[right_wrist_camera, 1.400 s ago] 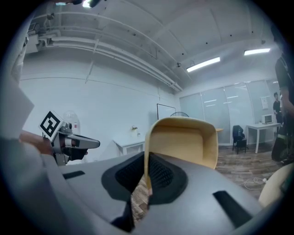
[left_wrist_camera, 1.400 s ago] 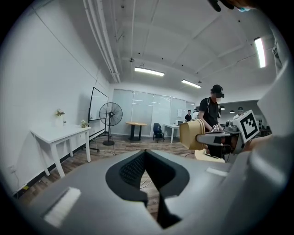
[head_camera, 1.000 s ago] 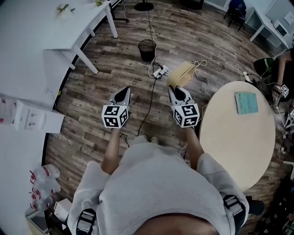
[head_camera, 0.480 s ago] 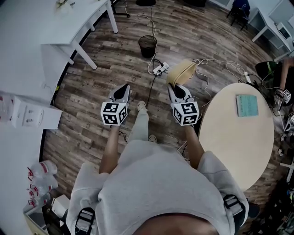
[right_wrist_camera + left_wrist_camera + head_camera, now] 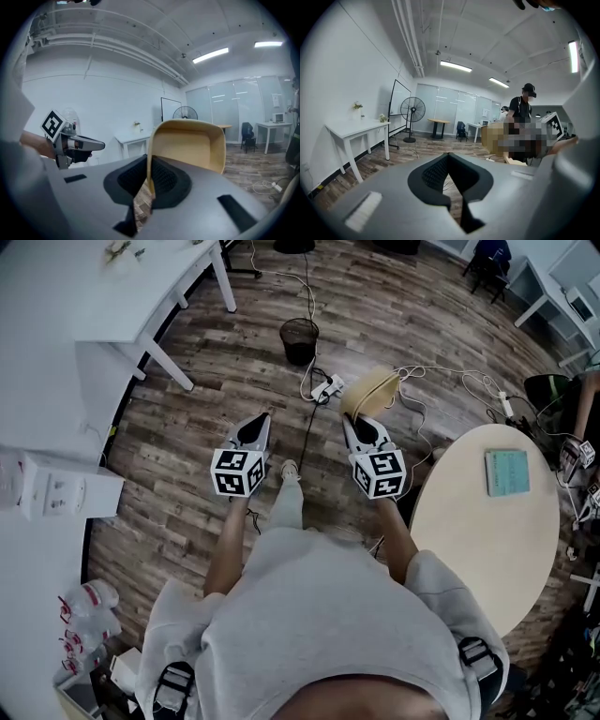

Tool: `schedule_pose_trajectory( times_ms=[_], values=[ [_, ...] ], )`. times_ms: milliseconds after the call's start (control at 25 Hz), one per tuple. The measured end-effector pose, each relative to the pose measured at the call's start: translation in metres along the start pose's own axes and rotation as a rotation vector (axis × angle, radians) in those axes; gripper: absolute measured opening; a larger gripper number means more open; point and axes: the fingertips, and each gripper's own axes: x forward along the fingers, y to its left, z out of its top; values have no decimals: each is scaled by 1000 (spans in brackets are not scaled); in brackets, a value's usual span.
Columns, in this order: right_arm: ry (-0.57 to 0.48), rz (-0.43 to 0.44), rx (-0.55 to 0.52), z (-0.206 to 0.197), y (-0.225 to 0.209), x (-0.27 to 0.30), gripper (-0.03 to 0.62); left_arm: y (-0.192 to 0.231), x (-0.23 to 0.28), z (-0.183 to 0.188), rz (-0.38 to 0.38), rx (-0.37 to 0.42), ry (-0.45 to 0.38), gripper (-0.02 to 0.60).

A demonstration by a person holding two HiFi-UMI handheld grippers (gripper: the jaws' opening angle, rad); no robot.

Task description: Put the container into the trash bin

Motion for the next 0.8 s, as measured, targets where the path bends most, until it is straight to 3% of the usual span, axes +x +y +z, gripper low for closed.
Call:
schedule_pose_trajectory(
  times_ms=[800],
  values=[
    [18,-44,1,64,-76,184,29,128,151,69,-54,-35,27,11]
  ],
)
